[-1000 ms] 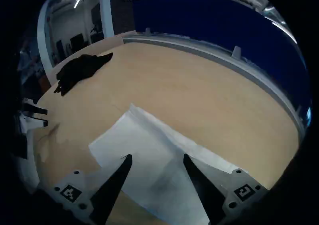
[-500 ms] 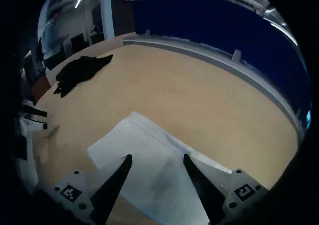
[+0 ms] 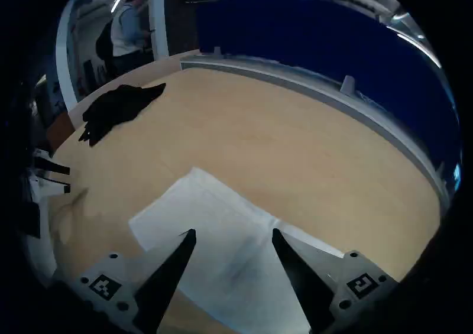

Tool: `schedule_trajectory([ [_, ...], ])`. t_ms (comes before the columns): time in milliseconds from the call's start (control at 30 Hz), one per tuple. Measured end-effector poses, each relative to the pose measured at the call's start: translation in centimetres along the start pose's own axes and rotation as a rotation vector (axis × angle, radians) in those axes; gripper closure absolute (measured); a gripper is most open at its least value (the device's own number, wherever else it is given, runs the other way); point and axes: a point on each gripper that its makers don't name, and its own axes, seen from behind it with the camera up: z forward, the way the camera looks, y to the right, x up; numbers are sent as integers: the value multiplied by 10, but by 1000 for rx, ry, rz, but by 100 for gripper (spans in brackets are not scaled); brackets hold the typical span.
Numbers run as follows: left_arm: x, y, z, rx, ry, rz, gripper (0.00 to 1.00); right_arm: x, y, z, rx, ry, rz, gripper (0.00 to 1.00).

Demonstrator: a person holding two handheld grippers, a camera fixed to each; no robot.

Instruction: Fold towel

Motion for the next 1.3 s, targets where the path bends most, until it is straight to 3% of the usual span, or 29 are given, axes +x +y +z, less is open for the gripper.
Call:
schedule_trajectory([
  [267, -2, 0, -1, 2, 0, 9, 5, -11, 4, -13, -9, -4, 4, 0],
  [900, -3, 5, -5, 2, -2, 26, 5, -93, 42, -69, -85, -57, 74, 0],
  [1300, -3, 6, -8, 6, -3, 29, 5, -130, 66, -97, -124, -89, 93, 0],
])
